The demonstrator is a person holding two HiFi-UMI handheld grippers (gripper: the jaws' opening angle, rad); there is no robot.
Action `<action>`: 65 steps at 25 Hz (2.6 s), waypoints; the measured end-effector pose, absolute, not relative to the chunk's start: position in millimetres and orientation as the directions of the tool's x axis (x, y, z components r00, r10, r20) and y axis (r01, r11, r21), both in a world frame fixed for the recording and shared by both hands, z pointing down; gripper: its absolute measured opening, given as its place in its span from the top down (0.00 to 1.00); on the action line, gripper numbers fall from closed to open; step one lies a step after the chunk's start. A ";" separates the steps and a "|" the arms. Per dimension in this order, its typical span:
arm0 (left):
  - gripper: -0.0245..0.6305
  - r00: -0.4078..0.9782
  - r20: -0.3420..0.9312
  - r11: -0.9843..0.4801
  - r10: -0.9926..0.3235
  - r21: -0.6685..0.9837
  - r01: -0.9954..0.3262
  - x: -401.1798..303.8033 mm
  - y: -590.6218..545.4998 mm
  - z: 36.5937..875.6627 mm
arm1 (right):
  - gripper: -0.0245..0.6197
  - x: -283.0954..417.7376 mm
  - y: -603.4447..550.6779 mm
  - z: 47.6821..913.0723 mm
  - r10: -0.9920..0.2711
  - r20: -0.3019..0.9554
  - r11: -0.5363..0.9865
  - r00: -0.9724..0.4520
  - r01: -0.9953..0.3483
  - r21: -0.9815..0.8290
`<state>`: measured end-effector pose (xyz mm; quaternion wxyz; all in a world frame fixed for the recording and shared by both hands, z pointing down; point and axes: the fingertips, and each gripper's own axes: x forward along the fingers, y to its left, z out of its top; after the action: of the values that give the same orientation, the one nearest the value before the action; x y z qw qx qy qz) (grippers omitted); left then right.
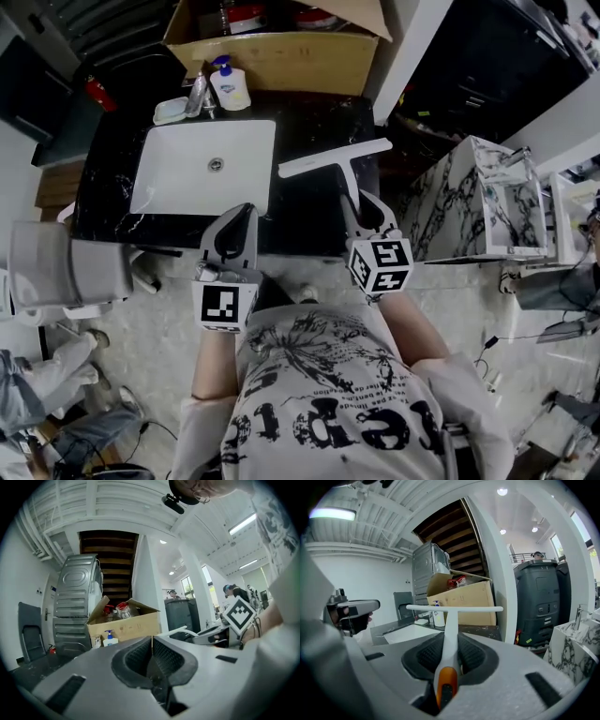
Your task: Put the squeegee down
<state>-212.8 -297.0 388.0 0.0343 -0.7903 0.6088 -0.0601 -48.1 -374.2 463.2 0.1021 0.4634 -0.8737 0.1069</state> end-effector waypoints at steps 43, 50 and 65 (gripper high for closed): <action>0.95 0.462 0.227 -0.474 -0.857 0.005 -0.881 -297.1 -463.3 457.2 | 0.84 -91.4 -521.5 613.2 -0.694 0.691 0.296 -0.205 -0.955 0.014; 0.95 0.464 0.221 -0.477 -0.858 -0.009 -0.879 -298.6 -460.0 451.9 | 0.75 -90.4 -521.0 611.1 -0.698 0.682 0.263 -0.220 -0.964 -0.042; 0.95 0.448 0.083 -0.455 -0.890 -0.092 -0.886 -293.6 -461.8 407.8 | 0.94 -95.3 -510.6 499.9 -0.823 0.468 0.338 -0.324 -0.939 -0.055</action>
<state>-293.6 -461.8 407.8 0.0176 -0.8507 0.5219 -0.0597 -95.3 -510.6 499.9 0.1819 0.5524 -0.7975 0.1606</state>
